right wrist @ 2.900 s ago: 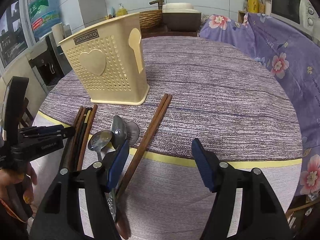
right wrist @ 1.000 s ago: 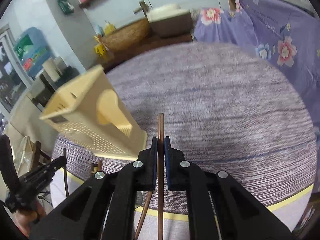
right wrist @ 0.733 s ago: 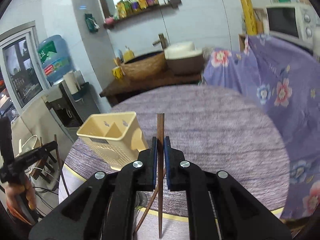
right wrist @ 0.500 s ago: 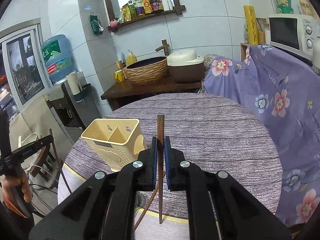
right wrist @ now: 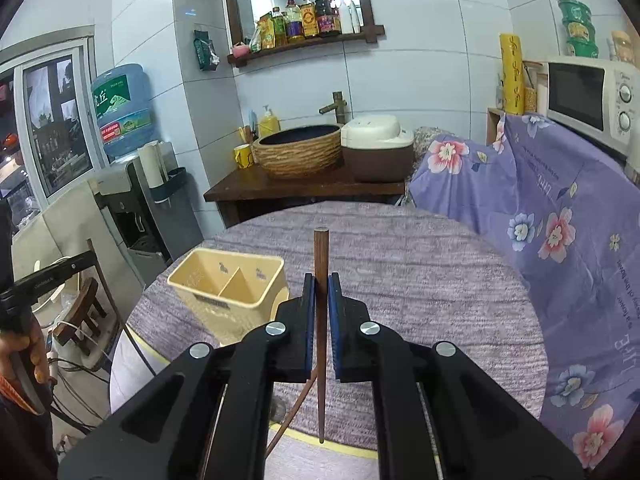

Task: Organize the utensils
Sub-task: 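Lift both chopsticks over the beige holder and open both tools to drop them in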

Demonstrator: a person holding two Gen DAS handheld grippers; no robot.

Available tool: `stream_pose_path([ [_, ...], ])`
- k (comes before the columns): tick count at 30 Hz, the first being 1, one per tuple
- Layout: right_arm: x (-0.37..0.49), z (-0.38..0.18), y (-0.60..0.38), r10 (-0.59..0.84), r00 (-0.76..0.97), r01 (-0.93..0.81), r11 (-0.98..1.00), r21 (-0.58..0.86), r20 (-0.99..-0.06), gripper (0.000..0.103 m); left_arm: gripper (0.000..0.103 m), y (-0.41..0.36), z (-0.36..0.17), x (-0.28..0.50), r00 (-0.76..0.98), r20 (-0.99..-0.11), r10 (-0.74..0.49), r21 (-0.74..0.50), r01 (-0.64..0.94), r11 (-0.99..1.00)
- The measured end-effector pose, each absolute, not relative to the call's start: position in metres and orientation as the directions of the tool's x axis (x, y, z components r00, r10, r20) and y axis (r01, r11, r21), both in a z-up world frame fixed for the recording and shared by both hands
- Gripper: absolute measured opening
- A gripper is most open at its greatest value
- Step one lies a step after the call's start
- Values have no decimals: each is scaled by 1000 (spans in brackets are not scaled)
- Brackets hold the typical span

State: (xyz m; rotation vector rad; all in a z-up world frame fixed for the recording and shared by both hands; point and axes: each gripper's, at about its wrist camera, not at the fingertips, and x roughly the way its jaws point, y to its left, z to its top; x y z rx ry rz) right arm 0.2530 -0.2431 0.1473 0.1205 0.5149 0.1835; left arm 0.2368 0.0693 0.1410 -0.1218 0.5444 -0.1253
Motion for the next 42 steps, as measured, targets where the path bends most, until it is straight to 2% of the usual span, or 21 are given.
stream_pose_path([
  [3, 260, 176, -246, 216, 877, -151, 972, 179, -430, 8, 8, 70, 169, 240, 876, -462, -140, -144, 82, 986],
  [6, 258, 216, -244, 214, 917, -162, 971, 175, -337, 8, 8, 73, 210, 240, 913, -381, -147, -173, 86, 981],
  [10, 259, 265, -241, 273, 936, -215, 943, 256, -221, 8, 8, 68, 256, 241, 937, -285, -203, -234, 137, 963],
  [14, 266, 275, -221, 254, 955, -212, 946, 244, -154, 8, 8, 45, 268, 251, 948, -234, -214, -240, 157, 958],
  [18, 285, 245, -199, 228, 956, -183, 955, 234, -182, 8, 8, 27, 241, 267, 942, -265, -206, -243, 142, 960],
  [23, 313, 191, -186, 229, 927, -154, 955, 255, -297, 8, 8, 16, 189, 287, 910, -354, -216, -259, 126, 957],
  [28, 328, 159, -180, 234, 898, -144, 956, 254, -372, 8, 8, 14, 155, 295, 879, -418, -228, -265, 122, 957],
  [33, 338, 138, -183, 238, 881, -134, 955, 266, -409, 8, 8, 11, 130, 303, 856, -469, -218, -244, 111, 963],
  [36, 341, 129, -183, 245, 869, -134, 953, 272, -430, 8, 8, 10, 126, 303, 863, -468, -193, -227, 94, 969],
  [39, 340, 123, -184, 247, 868, -140, 954, 264, -431, 8, 9, 12, 122, 305, 847, -485, -219, -254, 103, 962],
  [40, 339, 121, -184, 245, 866, -140, 956, 259, -435, 9, 11, 12, 121, 306, 842, -491, -224, -257, 106, 961],
  [41, 339, 120, -184, 248, 864, -142, 955, 260, -438, 10, 25, 12, 120, 306, 837, -496, -230, -258, 111, 960],
  [42, 337, 117, -185, 255, 860, -145, 953, 267, -442, 15, 50, 13, 119, 304, 836, -495, -235, -260, 115, 959],
])
